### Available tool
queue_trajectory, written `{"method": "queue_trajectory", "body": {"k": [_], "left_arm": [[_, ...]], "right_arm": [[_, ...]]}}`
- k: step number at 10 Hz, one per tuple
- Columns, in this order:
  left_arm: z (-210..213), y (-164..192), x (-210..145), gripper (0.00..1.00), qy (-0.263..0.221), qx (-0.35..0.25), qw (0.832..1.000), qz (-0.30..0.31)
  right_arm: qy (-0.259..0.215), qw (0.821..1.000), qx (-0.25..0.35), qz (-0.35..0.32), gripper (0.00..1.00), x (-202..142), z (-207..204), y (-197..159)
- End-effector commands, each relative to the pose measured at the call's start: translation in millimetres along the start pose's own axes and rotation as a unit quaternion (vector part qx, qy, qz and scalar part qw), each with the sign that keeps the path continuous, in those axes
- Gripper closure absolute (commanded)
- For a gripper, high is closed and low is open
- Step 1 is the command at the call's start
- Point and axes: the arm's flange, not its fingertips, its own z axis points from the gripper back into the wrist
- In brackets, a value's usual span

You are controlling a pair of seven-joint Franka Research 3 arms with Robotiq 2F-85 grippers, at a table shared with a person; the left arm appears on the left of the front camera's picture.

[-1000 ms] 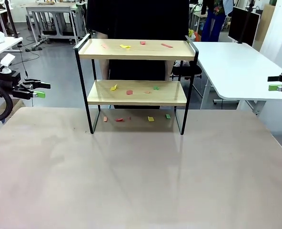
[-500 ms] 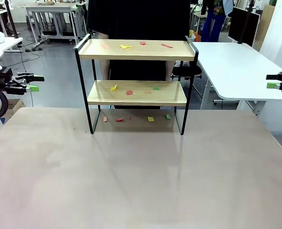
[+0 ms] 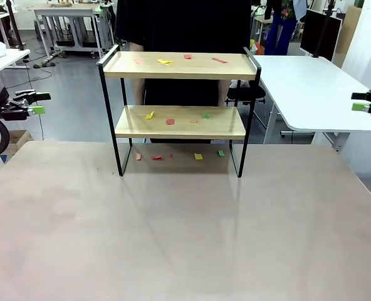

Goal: Clean the shelf.
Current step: Pick up the Duster handed by the human.

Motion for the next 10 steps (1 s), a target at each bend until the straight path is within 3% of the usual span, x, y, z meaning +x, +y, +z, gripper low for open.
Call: {"method": "queue_trajectory", "body": {"k": [1,7,8,10], "left_arm": [[4,6,-1,0.00,-0.015,-0.007,1.000,-0.006],[4,10,4,0.00,-0.023,-0.006,0.999,0.026],[2,11,2,0.00,-0.015,-0.014,0.999,0.044],[4,2,-2,0.00,-0.015,-0.013,1.000,0.009]], "right_arm": [[-0.018,1.000,-0.005,-0.007,0.00,3,0,-8],[-0.021,1.000,-0.018,-0.010,0.00,14,8,-4],[-0.006,1.000,-0.008,0.000,0.00,0,5,-4],[-0.006,1.000,-0.008,0.000,0.00,0,5,-4]]}}
